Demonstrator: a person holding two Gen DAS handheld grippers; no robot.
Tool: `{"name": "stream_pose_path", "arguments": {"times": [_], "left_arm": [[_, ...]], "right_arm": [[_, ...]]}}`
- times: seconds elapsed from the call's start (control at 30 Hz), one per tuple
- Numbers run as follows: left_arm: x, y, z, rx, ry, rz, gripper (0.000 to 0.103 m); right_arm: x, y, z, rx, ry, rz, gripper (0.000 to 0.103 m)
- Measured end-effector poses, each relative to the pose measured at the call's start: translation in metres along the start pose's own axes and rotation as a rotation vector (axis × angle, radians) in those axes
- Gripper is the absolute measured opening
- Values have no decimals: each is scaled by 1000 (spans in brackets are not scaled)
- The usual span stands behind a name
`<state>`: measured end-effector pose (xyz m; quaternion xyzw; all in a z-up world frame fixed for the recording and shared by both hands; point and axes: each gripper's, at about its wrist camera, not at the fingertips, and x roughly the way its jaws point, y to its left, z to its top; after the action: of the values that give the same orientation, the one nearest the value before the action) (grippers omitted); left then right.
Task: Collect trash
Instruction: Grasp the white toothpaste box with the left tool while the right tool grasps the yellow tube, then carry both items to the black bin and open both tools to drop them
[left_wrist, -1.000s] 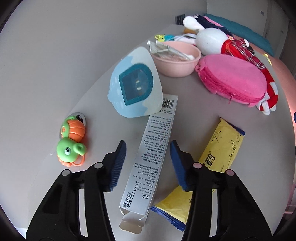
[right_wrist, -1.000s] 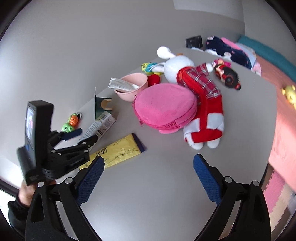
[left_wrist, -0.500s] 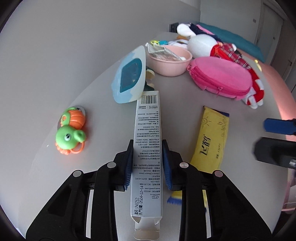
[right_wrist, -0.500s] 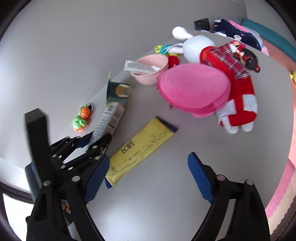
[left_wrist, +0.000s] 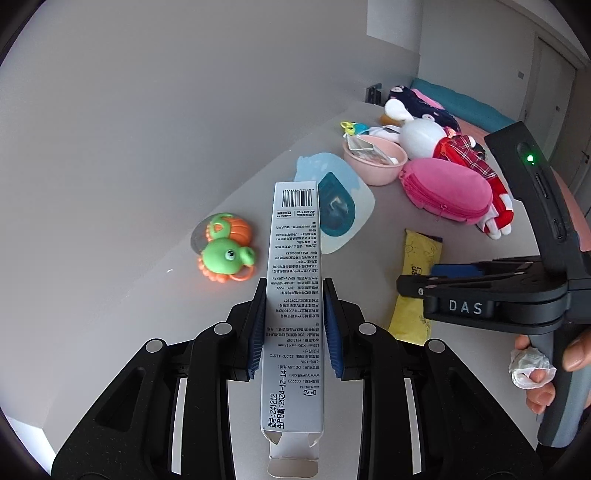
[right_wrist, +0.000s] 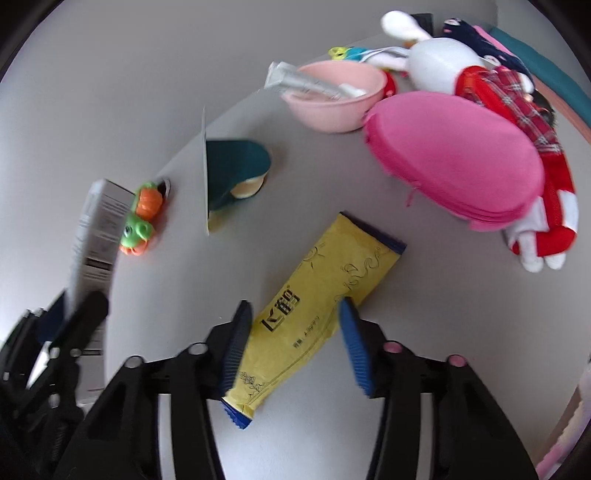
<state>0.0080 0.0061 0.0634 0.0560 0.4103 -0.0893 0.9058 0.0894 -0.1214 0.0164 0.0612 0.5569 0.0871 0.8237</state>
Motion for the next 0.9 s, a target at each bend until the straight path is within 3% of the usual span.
{"name": "stream_pose_path", "arguments": {"times": [0.1, 0.17, 0.37, 0.53, 0.9], "left_arm": [[-1, -1, 0, -2, 4, 6, 28], [0, -5, 2, -4, 6, 6, 28], [-12, -26, 13, 20, -16, 1, 28], [-30, -63, 33, 58, -55, -20, 28], [-29, -195, 75, 172, -85, -149, 28]], "right_arm": [[-2, 3, 0, -26, 0, 55, 17], [-9, 2, 0, -42, -8, 98, 10], [-46, -14, -8, -51, -72, 188, 8], [-90, -50, -17, -24, -139, 213, 8], [-178, -200, -29, 102, -309, 137, 8]]}}
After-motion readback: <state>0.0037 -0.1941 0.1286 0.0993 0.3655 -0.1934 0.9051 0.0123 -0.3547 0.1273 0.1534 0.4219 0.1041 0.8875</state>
